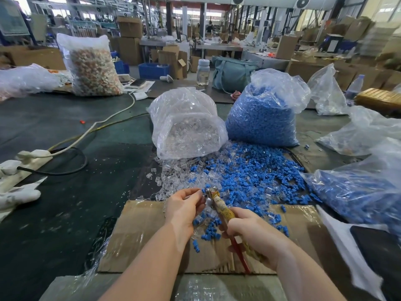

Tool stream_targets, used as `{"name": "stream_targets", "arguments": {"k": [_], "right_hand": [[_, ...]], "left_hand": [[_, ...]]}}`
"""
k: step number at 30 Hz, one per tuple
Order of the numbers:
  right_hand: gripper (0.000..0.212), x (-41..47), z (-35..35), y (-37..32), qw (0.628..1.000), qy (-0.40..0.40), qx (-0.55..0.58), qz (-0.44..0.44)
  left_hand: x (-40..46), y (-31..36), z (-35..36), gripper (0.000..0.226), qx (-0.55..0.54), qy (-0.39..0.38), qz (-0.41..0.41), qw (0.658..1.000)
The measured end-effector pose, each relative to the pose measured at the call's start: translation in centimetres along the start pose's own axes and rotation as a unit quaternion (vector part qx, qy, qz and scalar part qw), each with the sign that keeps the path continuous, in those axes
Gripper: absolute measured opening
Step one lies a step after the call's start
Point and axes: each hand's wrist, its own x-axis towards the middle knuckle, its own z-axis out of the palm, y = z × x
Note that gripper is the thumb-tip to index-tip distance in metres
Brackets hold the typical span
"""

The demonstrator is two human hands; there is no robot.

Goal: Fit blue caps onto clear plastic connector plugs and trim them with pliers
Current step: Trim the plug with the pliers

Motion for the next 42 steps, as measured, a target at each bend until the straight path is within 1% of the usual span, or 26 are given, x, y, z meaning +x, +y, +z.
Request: {"name": "stream_targets", "arguments": {"k": [2,5,7,11,13,18,22,29,32,38,42], "right_hand": [[0.041,0.1,-0.1,0.0,1.000,-0.004,-0.012,-0.001],[0.040,0.1,-0.2,0.0,1.000,-0.008,-0.025,-0.002],[0.049,0.1,-0.1,0.0,0.999,-0.007,-0.032,0.001],[0.058,0.4,0.1,0.0,0.999,0.002,-0.043,-0.002],[0.054,0.4,0.2,0.0,0.999,0.002,-0.049,-0.008],[0.020,0.3,0.4,-0.3,0.996,-0.001,-0.084,-0.017],[0.011,0.3,0.7,-0.6,0.995,0.002,-0.092,-0.023],[0.022,0.3,0.6,-0.7,0.997,0.008,-0.079,-0.006],[0.021,0.4,0.9,-0.8,0.998,0.011,-0.069,-0.006],[0.026,0.1,0.9,-1.4,0.991,0.014,-0.131,-0.030],[0.023,0.3,1.2,-1.2,0.986,0.029,-0.157,-0.041]], "left_hand": [[0.1,0.0,0.1,0.008,-0.002,-0.003,-0.001,1.000],[0.1,-0.2,0.0,0.009,0.023,0.000,0.014,1.000],[0.2,-0.3,-0.1,0.008,0.041,0.006,0.030,0.999],[0.5,-0.2,0.0,0.008,0.019,0.014,0.018,1.000],[0.6,-0.3,-0.1,0.008,0.015,0.014,0.015,1.000],[0.7,-0.6,-0.2,0.008,0.004,0.024,0.011,1.000],[0.9,-1.0,-0.1,0.008,-0.002,0.016,0.004,1.000],[0.7,-0.8,0.1,0.006,0.000,0.012,0.022,1.000],[0.4,-0.4,0.5,0.011,-0.003,0.014,0.038,0.999],[-0.2,0.2,0.3,0.010,0.016,0.008,0.055,0.998],[-0.5,0.3,0.4,0.010,0.021,0.006,0.059,0.998]]}}
